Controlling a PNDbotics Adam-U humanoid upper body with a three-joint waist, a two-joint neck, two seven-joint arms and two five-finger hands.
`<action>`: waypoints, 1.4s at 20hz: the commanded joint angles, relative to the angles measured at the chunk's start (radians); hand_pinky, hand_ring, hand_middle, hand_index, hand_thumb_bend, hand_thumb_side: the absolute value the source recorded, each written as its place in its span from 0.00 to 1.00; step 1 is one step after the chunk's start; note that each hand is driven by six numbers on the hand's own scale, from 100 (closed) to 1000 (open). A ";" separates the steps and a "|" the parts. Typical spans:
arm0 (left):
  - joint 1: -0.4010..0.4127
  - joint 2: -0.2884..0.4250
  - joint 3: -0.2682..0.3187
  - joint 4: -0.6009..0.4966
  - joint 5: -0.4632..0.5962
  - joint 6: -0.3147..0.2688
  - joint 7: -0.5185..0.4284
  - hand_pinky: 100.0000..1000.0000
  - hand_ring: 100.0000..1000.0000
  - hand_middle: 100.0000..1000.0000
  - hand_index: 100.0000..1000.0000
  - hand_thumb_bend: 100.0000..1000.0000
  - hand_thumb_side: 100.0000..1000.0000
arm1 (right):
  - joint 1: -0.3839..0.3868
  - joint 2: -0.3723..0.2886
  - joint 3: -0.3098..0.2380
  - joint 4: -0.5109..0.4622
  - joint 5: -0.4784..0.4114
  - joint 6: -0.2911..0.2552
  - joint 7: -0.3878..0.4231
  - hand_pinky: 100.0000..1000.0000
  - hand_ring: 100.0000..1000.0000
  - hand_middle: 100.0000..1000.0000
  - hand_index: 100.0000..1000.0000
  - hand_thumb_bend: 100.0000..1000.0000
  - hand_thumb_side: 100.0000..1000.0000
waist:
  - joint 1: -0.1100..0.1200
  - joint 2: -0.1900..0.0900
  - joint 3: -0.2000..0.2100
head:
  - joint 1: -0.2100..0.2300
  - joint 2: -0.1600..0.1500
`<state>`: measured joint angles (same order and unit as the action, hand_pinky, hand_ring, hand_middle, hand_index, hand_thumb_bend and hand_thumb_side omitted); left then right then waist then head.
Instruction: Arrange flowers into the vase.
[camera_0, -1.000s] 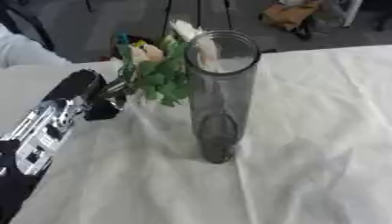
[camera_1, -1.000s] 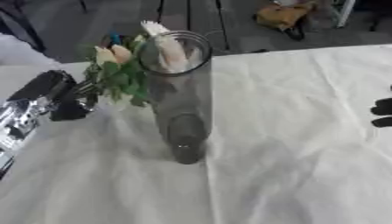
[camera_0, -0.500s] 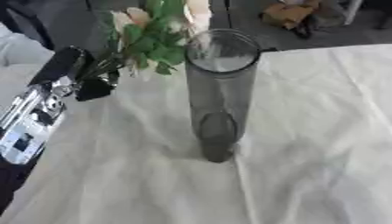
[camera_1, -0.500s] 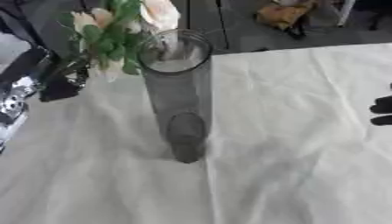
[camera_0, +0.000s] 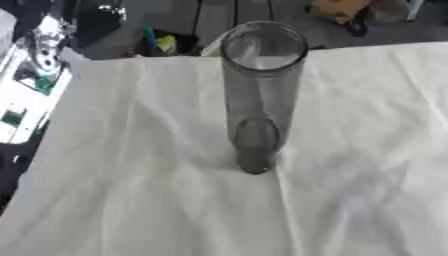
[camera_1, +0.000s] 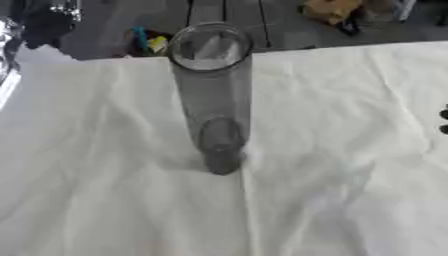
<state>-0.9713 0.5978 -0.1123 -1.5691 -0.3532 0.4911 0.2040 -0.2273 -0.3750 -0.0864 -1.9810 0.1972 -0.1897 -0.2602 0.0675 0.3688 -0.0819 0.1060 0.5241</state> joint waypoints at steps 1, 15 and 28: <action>-0.040 0.018 0.023 -0.031 0.077 -0.010 0.073 0.00 0.00 0.00 0.00 0.01 0.41 | 0.003 -0.025 -0.008 -0.019 -0.010 -0.004 0.001 0.52 0.61 0.57 0.80 0.00 1.00 | 0.008 -0.048 -0.008 | 0.011 0.006; -0.173 -0.042 0.039 0.001 0.431 -0.112 0.288 0.00 0.00 0.00 0.00 0.02 0.45 | 0.013 -0.028 -0.005 -0.019 -0.017 -0.005 0.005 0.53 0.61 0.57 0.80 0.00 1.00 | 0.014 -0.069 -0.036 | -0.001 -0.006; -0.244 -0.095 0.017 -0.032 0.730 -0.232 0.409 0.00 0.00 0.00 0.00 0.04 0.47 | -0.005 -0.044 0.009 -0.019 -0.043 -0.012 0.024 0.53 0.61 0.57 0.80 0.00 1.00 | 0.022 -0.086 -0.050 | 0.010 -0.003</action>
<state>-1.1877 0.4915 -0.0947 -1.5789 0.3570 0.2685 0.6039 -0.2207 -0.3927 -0.0759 -1.9810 0.1636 -0.1994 -0.2408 0.0781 0.3234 -0.1310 0.1127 0.5260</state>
